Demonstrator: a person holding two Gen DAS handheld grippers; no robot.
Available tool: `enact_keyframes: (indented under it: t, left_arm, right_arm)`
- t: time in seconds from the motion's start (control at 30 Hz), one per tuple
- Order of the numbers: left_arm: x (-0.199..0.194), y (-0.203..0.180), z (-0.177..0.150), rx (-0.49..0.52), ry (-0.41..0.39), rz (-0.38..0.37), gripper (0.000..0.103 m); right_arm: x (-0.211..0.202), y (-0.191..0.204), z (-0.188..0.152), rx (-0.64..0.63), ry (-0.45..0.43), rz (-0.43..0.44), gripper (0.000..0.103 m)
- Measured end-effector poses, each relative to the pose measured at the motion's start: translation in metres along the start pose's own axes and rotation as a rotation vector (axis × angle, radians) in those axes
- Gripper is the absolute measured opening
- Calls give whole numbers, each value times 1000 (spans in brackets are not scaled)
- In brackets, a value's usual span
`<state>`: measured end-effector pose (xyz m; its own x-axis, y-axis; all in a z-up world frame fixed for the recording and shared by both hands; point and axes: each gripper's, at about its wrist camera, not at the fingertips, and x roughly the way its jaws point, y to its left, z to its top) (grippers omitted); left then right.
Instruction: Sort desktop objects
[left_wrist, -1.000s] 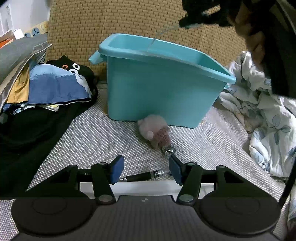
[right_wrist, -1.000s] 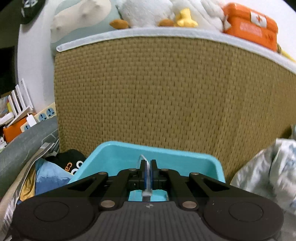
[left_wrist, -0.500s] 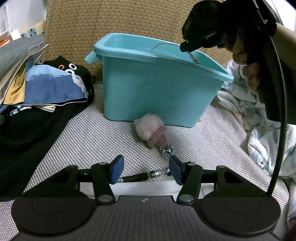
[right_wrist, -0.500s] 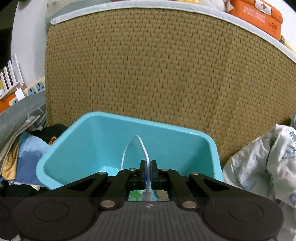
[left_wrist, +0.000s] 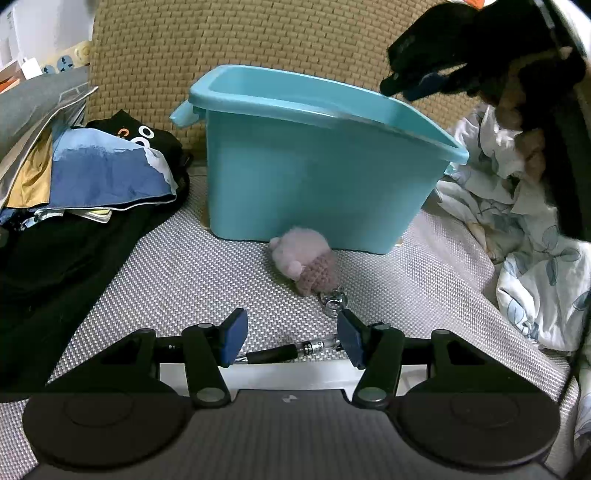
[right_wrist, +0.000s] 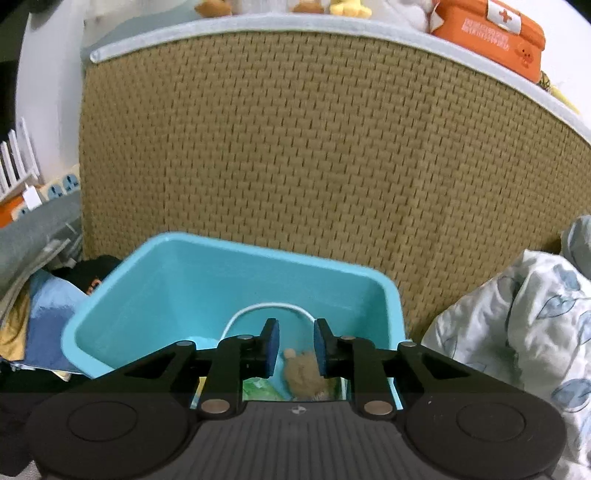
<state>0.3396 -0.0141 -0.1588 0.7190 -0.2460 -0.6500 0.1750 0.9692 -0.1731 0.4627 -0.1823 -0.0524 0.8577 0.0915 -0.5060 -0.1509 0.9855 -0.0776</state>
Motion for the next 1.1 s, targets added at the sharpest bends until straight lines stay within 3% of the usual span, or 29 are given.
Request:
enact_keyframes:
  t: [0.43,0.77,1.1]
  left_arm:
    - [-6,3,1,6,-20,32,58]
    - [-13,8,-3,5,-33,55,58]
    - [-56,14,-28,35,-95,85,58]
  right_arm:
    - [-52,-9,-37,19,-39,9,24]
    - [-99,-11,-76,38,-44,48,36]
    - [-134,-11,-123,35,-17,69,39]
